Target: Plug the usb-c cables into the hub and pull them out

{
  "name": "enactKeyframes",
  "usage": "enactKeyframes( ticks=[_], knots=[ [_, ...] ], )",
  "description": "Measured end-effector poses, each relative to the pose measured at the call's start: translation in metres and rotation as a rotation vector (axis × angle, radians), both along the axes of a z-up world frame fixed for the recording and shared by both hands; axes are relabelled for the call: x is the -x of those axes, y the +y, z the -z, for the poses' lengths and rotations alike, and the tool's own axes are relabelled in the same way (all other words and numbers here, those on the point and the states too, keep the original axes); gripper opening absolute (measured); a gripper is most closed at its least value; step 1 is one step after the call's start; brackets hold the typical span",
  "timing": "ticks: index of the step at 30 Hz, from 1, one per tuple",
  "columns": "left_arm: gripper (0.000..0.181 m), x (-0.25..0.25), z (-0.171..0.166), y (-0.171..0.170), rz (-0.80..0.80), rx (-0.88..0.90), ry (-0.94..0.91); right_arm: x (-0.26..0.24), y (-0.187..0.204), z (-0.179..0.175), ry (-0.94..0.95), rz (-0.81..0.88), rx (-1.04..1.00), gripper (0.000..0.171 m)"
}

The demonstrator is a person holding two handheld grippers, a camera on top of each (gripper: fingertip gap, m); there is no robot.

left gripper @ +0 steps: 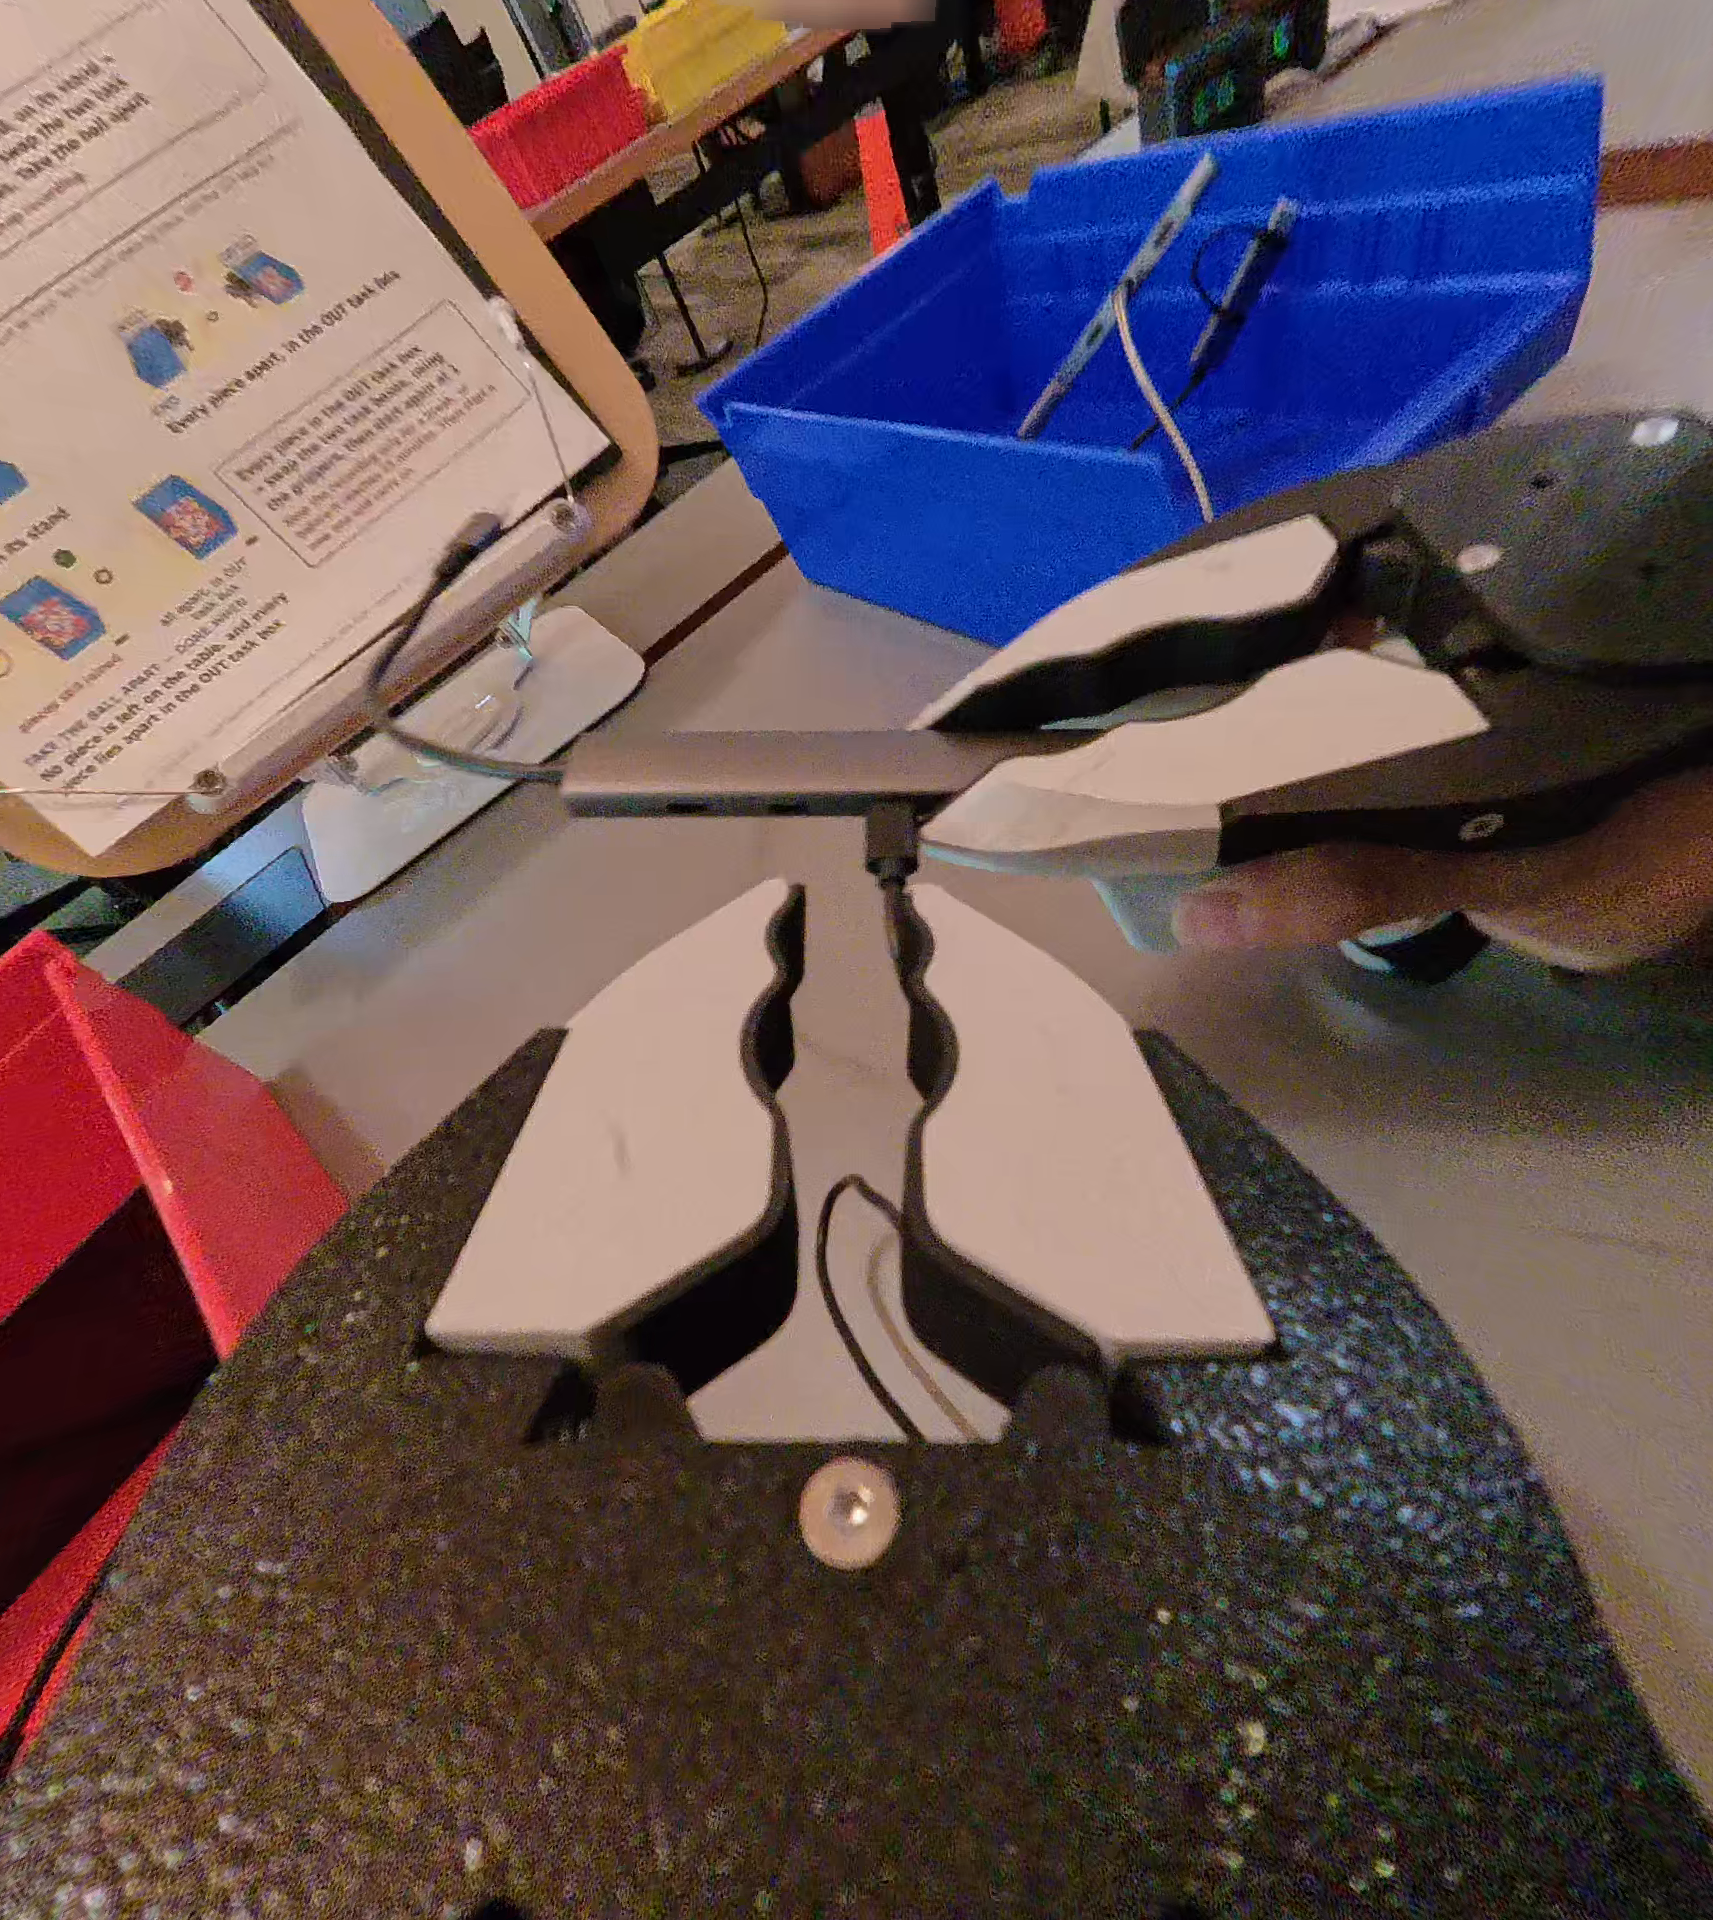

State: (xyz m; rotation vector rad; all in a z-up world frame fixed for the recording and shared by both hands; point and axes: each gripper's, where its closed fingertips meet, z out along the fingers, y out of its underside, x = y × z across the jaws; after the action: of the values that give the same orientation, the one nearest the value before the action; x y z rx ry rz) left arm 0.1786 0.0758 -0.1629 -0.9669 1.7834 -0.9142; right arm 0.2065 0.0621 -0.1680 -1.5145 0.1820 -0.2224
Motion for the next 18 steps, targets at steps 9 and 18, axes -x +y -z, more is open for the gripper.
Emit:
enactKeyframes(
  ticks=[9,18],
  knots=[
    [0.039,0.066,-0.018,0.047,0.031,0.119,0.113,-0.028,-0.031,-0.035,0.022,0.051,-0.103,0.024],
    [0.038,0.108,0.074,0.045,0.136,-0.015,0.359,-0.047,-0.072,-0.081,0.059,0.074,-0.199,0.024]
  ],
)
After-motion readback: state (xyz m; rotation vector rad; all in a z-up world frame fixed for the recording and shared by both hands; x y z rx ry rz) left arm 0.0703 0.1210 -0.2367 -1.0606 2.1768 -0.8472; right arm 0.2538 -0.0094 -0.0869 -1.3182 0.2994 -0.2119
